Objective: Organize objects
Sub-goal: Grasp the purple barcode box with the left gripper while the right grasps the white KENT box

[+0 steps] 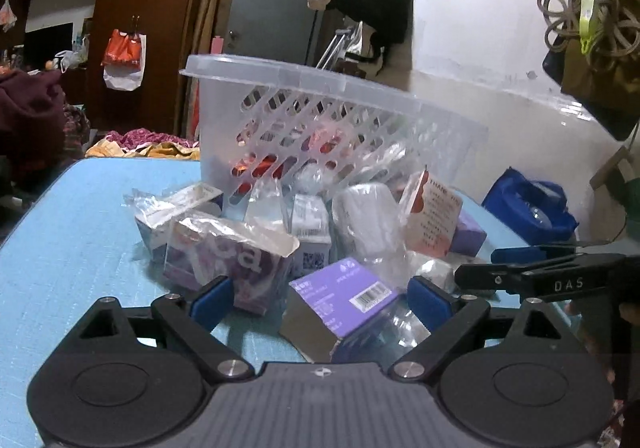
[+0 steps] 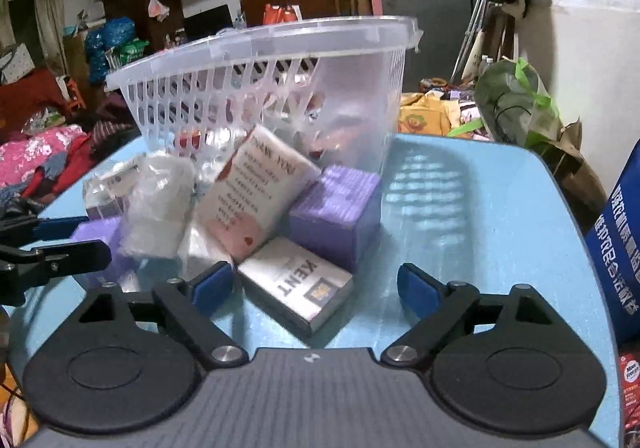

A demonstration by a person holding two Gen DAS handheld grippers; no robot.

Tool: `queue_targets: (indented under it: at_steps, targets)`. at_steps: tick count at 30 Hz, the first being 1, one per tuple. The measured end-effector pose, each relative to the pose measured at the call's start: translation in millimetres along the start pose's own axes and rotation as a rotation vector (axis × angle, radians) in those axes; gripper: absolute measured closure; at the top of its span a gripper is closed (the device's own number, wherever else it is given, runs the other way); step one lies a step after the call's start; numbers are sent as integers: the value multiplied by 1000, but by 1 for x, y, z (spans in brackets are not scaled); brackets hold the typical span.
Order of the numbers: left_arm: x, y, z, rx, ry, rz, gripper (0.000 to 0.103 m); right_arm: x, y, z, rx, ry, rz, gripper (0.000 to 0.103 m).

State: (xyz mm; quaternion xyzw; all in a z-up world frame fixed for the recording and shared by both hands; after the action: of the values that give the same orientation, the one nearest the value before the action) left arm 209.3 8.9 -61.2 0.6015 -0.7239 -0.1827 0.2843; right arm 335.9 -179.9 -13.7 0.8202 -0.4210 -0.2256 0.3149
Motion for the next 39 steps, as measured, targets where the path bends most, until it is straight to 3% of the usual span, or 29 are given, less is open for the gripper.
queue_targets:
  at_steps: [6,8,12,13,15,16,17,23,27,30,39]
  targets:
    - [3,-2,3,-6,-5,-16,8,-11,-12,-5,-39,88,22,13]
    - [5,-4,3,-16,-21,-31,8,-15,-13,-4,-37,112,38,17]
    - [9,-7,4,-36,-41,-54,8,-15,-7,-1,-6,118,23,35]
    - [10,-7,4,-37,-44,-60,9,-15,-6,0,-4,118,19,35]
    - [11,-6,4,-30,-57,-69,18,-17,-5,0,4,128,14,36]
    - [13,-4,4,-14,-72,-65,33,-18,-3,0,16,134,16,36]
    - [15,-2,5,6,-81,-52,41,-19,0,0,34,137,13,36]
    - [9,12,6,100,-32,17,41,-11,20,-3,173,73,-49,36]
    - [12,23,7,185,-48,42,41,-12,30,-4,251,66,-30,36]
    - [10,28,7,229,-39,65,41,-13,31,-7,274,66,-23,36]
    - [7,31,4,258,-23,99,41,-10,32,-8,295,60,-24,36]
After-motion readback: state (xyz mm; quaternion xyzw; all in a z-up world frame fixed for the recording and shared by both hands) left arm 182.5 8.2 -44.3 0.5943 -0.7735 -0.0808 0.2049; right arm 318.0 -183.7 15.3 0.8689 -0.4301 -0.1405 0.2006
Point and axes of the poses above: each gripper's, at about its wrist camera, not at the fingertips, and y roughly against the way its jaws point, x to its right, z to its underside, the point moved 8 cm from there along -y, roughly the way its jaws point, and after that the axes turned 9 degrees about -x, right-handed, at the moved point
